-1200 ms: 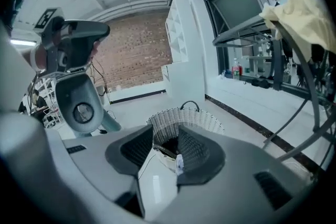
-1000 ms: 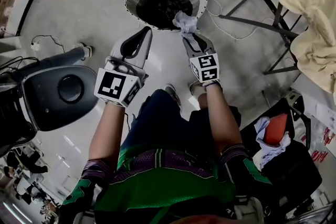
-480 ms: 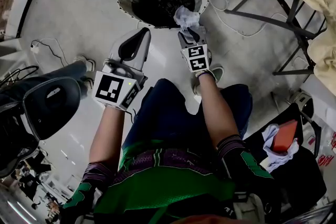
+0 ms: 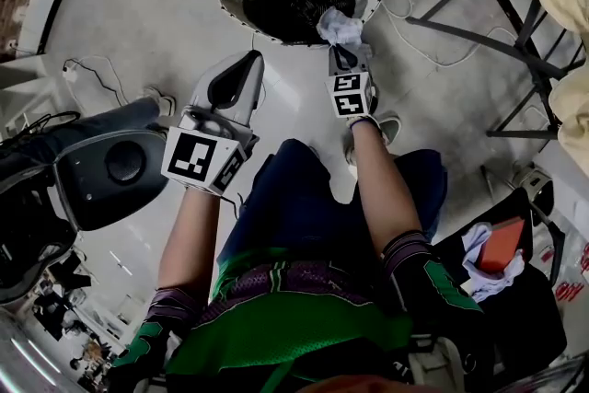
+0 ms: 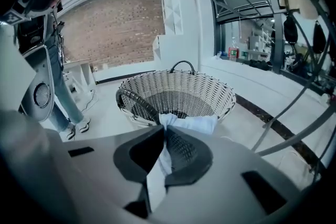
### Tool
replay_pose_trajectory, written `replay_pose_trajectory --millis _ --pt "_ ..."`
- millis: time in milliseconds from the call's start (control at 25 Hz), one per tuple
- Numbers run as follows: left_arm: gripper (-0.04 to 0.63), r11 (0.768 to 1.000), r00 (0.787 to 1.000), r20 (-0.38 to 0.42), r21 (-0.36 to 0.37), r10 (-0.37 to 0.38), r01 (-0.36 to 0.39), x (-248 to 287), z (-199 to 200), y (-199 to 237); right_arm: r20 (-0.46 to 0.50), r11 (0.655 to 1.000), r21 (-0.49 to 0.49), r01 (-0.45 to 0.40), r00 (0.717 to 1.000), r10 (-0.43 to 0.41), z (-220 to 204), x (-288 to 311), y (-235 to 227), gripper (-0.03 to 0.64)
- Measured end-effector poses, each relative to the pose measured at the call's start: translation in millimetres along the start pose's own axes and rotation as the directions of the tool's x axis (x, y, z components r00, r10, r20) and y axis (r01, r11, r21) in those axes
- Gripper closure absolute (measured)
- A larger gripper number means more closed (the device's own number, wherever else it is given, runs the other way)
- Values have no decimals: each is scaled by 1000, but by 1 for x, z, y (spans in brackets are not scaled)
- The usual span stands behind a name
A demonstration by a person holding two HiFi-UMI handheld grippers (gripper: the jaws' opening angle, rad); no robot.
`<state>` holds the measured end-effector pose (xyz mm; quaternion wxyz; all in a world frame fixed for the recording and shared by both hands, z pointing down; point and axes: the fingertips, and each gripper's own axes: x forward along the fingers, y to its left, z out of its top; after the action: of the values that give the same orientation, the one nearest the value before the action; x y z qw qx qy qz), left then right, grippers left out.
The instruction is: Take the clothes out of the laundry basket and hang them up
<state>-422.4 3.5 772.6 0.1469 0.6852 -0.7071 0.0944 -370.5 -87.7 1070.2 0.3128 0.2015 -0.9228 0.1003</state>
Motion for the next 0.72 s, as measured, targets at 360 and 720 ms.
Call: replay_pose_trajectory --millis 360,720 --pt "574 1000 999 31 -27 10 -9 -39 43 -3 -20 1000 -1 -24 1000 24 36 -48 0 609" --pt "574 999 998 55 -44 12 -9 -97 130 -1 -5 999 -35 0 1000 -1 124 -132 7 609"
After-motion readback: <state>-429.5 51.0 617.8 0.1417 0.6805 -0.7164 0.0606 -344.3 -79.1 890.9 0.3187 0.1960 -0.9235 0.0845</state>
